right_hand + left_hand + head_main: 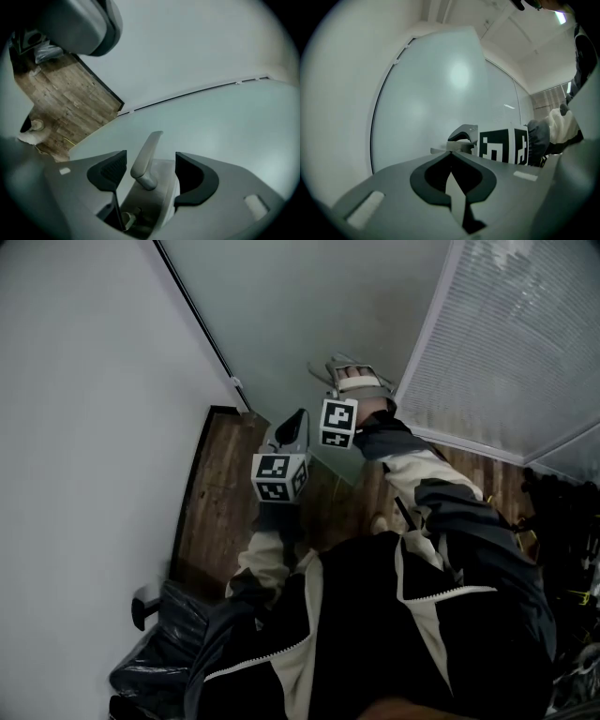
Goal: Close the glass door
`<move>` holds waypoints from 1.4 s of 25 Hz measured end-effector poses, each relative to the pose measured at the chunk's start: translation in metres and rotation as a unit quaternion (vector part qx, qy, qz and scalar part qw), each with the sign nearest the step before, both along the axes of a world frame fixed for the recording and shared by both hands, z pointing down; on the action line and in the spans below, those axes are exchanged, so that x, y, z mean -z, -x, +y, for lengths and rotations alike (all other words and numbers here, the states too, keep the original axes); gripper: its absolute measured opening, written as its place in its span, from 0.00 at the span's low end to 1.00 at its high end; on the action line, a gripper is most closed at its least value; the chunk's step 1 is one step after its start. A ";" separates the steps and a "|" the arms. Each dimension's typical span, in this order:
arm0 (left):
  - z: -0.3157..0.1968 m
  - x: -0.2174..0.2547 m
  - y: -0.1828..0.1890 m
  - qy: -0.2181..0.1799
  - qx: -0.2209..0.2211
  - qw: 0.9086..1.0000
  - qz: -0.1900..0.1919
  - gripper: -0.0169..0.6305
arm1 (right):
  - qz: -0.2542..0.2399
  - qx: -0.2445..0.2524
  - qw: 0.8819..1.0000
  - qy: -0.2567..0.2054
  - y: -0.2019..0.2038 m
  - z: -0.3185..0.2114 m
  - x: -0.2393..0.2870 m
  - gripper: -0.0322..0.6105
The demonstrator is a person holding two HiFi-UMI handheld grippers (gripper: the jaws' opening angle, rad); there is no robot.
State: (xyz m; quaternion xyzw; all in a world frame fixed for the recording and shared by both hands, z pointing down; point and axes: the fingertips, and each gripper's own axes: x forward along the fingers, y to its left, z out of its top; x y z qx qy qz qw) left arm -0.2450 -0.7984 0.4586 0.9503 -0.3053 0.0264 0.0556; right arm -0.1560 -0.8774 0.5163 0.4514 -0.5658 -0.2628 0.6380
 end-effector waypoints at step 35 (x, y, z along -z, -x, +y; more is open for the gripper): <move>-0.070 0.001 -0.137 0.002 0.020 0.999 -0.024 0.03 | 0.094 0.009 0.995 0.035 -0.218 -0.118 -0.020 0.22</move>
